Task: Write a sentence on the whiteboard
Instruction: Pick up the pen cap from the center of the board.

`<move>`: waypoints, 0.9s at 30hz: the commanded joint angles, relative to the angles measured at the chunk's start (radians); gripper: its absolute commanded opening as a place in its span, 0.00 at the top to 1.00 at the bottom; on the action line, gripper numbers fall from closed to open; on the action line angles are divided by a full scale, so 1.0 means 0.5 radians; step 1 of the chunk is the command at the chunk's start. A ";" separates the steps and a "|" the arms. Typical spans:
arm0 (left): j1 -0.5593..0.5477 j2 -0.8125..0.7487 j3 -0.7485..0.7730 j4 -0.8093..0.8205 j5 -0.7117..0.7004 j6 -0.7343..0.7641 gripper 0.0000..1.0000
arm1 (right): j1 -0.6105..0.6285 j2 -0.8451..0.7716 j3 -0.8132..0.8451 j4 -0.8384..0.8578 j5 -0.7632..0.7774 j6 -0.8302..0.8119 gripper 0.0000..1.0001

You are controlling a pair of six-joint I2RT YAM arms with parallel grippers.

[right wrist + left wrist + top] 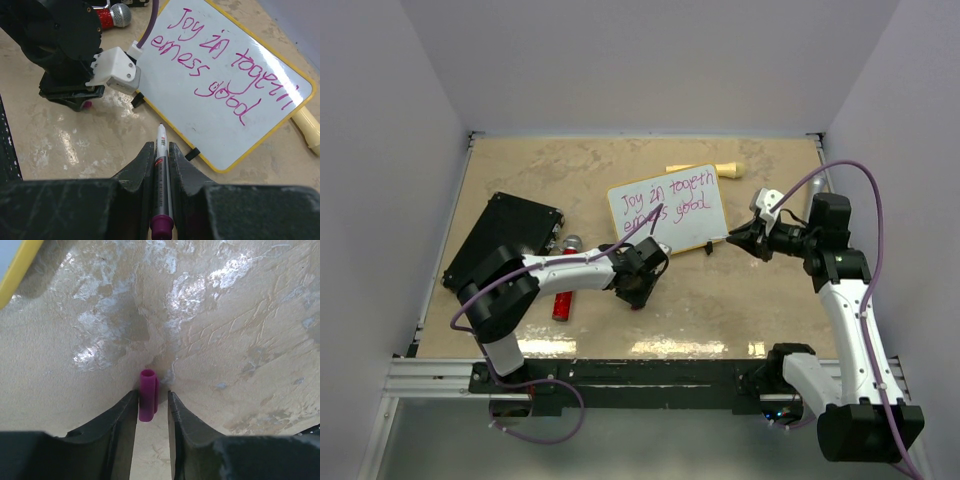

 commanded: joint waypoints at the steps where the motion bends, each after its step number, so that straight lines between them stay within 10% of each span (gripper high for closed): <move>1: 0.018 0.082 -0.097 0.022 -0.046 0.051 0.67 | -0.008 0.004 -0.008 0.000 -0.071 -0.026 1.00; 8: 0.061 0.060 -0.122 0.031 -0.036 0.079 1.00 | -0.008 0.010 -0.011 0.000 -0.068 -0.029 1.00; 27: 0.061 -0.381 -0.290 0.647 -0.083 0.803 1.00 | -0.008 0.176 0.014 -0.083 -0.172 -0.106 1.00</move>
